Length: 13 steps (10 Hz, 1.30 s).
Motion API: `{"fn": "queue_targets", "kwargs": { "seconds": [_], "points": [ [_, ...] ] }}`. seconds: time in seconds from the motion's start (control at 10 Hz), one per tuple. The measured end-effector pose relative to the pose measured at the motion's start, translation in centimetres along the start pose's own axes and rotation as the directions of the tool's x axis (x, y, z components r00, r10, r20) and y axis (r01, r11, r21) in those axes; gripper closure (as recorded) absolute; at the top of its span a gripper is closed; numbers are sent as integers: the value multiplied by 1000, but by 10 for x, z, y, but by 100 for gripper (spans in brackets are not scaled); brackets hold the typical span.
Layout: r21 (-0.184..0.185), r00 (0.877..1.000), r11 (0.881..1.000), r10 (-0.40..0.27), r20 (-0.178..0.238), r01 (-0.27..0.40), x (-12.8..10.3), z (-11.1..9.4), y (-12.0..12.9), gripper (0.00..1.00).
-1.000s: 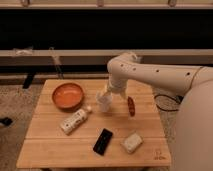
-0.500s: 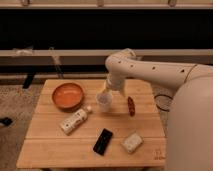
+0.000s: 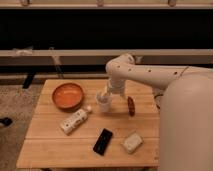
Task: Place the ceramic cup in the ceramic bowl
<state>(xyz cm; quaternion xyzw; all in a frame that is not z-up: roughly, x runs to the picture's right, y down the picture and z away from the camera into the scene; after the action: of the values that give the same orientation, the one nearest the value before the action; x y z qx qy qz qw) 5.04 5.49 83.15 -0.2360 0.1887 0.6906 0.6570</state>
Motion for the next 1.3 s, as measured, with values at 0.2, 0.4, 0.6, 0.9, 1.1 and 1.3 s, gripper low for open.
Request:
{"fn": "queue_targets", "kwargs": {
  "seconds": [0.2, 0.4, 0.6, 0.9, 1.1, 1.3],
  "points": [
    [1, 1000, 1000, 5, -12, -5, 1, 10, -2, 20],
    [-4, 1000, 1000, 5, -28, -5, 6, 20, -1, 20],
    [-11, 999, 1000, 7, -43, -7, 10, 26, -1, 23],
    [-28, 997, 999, 18, -72, -20, 15, 31, 2, 53],
    [-42, 996, 999, 27, -89, -30, 18, 31, 3, 73],
    [-61, 995, 997, 32, -93, -38, 18, 25, 7, 95]
  ]
}}
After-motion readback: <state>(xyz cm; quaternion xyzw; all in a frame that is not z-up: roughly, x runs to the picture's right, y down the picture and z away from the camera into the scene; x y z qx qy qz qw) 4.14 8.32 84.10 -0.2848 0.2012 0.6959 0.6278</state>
